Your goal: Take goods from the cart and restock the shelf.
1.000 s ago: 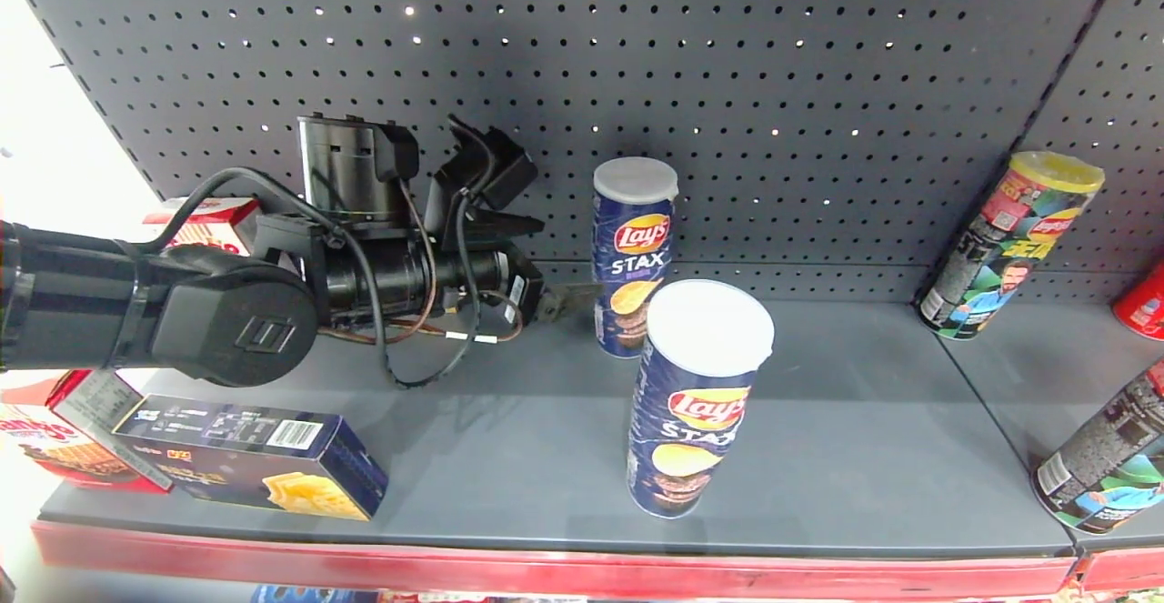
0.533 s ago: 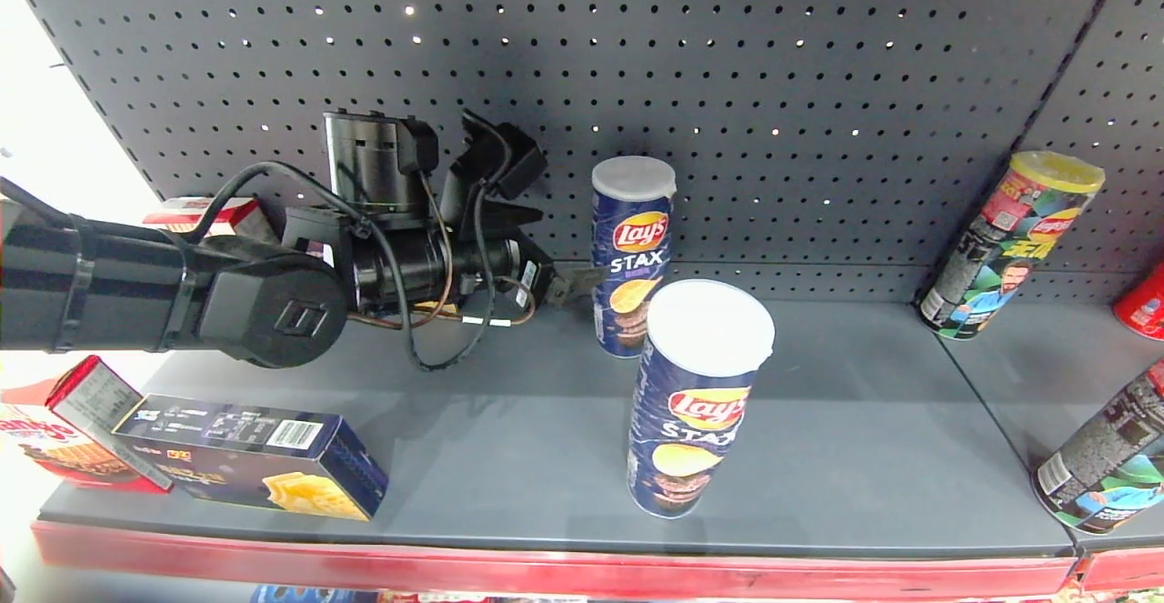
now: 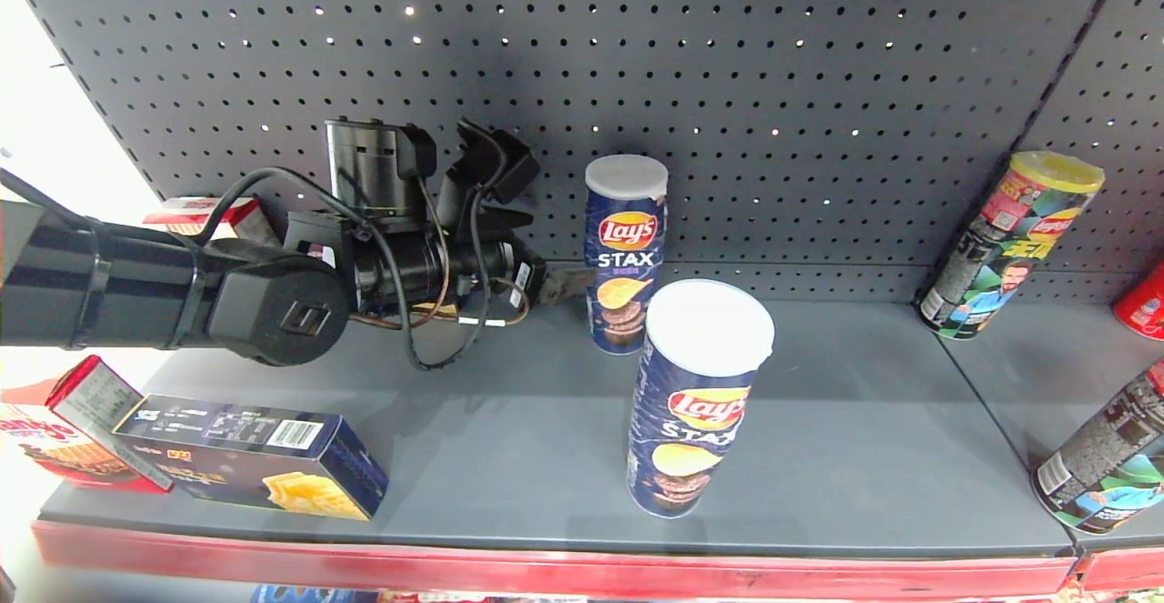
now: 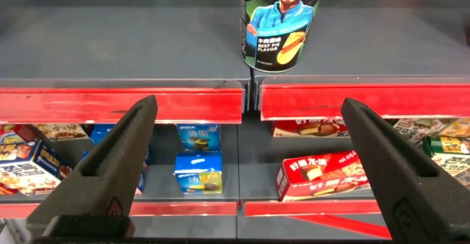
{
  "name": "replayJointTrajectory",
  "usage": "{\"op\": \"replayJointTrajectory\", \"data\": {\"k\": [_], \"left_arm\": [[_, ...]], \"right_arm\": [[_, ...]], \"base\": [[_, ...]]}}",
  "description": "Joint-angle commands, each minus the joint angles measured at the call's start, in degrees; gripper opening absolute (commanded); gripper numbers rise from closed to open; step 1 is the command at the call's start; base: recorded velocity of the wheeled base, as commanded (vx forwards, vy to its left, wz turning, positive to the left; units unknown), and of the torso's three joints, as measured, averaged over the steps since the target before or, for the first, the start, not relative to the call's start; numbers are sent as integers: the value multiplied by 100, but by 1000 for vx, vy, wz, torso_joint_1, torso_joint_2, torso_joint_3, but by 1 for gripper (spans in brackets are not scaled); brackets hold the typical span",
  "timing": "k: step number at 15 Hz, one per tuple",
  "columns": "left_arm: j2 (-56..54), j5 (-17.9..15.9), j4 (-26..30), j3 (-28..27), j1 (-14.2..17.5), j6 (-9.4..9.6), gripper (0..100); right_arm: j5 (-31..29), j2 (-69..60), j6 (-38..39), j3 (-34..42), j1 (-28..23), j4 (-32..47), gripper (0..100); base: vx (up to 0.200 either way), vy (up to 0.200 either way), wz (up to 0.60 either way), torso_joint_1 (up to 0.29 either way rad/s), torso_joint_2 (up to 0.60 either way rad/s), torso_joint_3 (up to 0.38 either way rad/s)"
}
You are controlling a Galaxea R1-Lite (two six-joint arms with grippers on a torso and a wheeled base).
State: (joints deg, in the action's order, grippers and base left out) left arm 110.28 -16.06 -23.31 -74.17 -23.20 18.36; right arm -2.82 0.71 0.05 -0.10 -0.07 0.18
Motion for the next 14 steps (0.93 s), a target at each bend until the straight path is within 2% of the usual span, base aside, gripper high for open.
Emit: {"op": "replayJointTrajectory", "data": {"k": [1,4,6,8,9,11,12,14], "left_arm": [[38,-3,-7,52,17,1,100],[-85,6,-227,456,44,27,100],[-252,208,-622,922,70,45,100],[-287,463,-780,1080,61,45,100],[-279,806,-868,1089,52,98,100],[-208,1562,-921,992,-27,423,100],[-120,1772,-1088,983,-150,458,100],[-59,1931,-1396,992,-273,467,100]], "right_arm": [[0,8,4,1,-1,-1,100],[0,8,-5,1,-1,-1,100],[0,8,-5,1,-1,-1,100],[0,8,4,1,-1,-1,100],[0,8,-5,1,-1,-1,100],[0,8,4,1,-1,-1,100],[0,8,4,1,-1,-1,100],[0,8,4,1,-1,-1,100]], "base": [[0,0,0,0,0,0],[0,0,0,0,0,0],[0,0,0,0,0,0],[0,0,0,0,0,0],[0,0,0,0,0,0],[0,0,0,0,0,0],[0,0,0,0,0,0],[0,0,0,0,0,0]]}}
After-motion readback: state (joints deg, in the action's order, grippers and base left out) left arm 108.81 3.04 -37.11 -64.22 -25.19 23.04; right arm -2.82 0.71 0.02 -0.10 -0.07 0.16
